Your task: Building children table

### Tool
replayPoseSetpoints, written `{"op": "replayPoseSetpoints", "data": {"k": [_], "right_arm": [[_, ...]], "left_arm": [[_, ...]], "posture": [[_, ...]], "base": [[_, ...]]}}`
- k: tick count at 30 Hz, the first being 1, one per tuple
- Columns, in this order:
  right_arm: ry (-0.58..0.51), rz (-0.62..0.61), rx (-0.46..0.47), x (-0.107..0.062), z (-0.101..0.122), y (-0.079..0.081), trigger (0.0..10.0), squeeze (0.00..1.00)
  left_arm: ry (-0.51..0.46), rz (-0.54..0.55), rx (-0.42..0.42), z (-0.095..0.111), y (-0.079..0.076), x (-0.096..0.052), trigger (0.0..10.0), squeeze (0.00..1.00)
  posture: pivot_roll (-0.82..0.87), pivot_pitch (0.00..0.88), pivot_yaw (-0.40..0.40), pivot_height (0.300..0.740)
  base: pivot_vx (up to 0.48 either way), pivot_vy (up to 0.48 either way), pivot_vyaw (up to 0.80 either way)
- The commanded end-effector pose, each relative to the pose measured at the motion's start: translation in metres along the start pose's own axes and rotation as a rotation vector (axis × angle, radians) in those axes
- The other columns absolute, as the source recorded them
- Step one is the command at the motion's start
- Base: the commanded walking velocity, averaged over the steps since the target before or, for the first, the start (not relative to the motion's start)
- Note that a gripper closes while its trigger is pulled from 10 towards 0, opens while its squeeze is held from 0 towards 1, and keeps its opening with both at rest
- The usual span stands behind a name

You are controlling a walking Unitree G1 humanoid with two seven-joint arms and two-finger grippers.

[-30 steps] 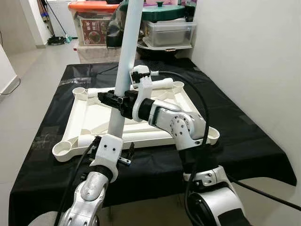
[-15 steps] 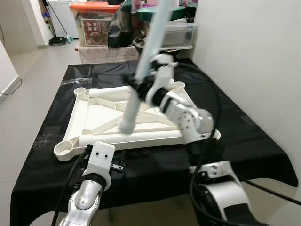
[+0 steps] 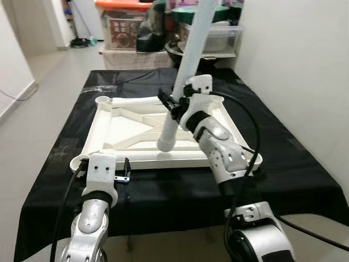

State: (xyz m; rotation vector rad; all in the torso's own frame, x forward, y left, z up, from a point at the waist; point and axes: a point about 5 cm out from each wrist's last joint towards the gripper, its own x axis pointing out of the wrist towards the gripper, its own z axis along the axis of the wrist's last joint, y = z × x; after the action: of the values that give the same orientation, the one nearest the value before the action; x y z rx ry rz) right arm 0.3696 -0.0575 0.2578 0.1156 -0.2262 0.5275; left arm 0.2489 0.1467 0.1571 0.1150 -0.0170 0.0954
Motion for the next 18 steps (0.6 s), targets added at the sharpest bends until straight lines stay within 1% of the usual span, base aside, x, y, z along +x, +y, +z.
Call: {"op": "replayPoseSetpoints", "data": {"k": [1, 2, 5, 9, 18], "right_arm": [[-0.008, -0.004, -0.004, -0.0003, -0.0013, 0.0006, 10.0, 0.00], [-0.008, -0.007, -0.006, 0.0000, -0.0016, 0.0001, 10.0, 0.00], [-0.006, -0.015, -0.005, 0.0007, -0.0022, -0.0010, 10.0, 0.00], [-0.001, -0.045, 0.025, 0.0011, -0.0037, -0.0052, 10.0, 0.00], [-0.005, -0.060, 0.020, 0.0016, -0.0050, -0.0077, 10.0, 0.00]], "left_arm": [[-0.009, 0.009, 0.002, 0.0030, 0.0014, -0.0001, 10.0, 0.00], [-0.013, 0.011, 0.004, 0.0037, 0.0015, 0.0002, 10.0, 0.00], [-0.020, 0.019, 0.009, 0.0046, 0.0022, 0.0005, 10.0, 0.00], [-0.010, 0.026, -0.004, 0.0037, 0.0028, 0.0016, 10.0, 0.00], [0.005, 0.032, 0.004, 0.0005, 0.0042, 0.0022, 10.0, 0.00]], "posture": [[-0.01, 0.000, -0.019, 0.740], [-0.01, 0.000, -0.019, 0.740], [-0.01, 0.000, -0.019, 0.740], [-0.01, 0.000, -0.022, 0.740], [-0.01, 0.000, -0.022, 0.740]], "base": [[0.000, 0.000, 0.80], [0.000, 0.000, 0.80], [0.000, -0.405, 0.75], [0.000, -0.476, 0.00], [0.000, -0.468, 0.00]]}}
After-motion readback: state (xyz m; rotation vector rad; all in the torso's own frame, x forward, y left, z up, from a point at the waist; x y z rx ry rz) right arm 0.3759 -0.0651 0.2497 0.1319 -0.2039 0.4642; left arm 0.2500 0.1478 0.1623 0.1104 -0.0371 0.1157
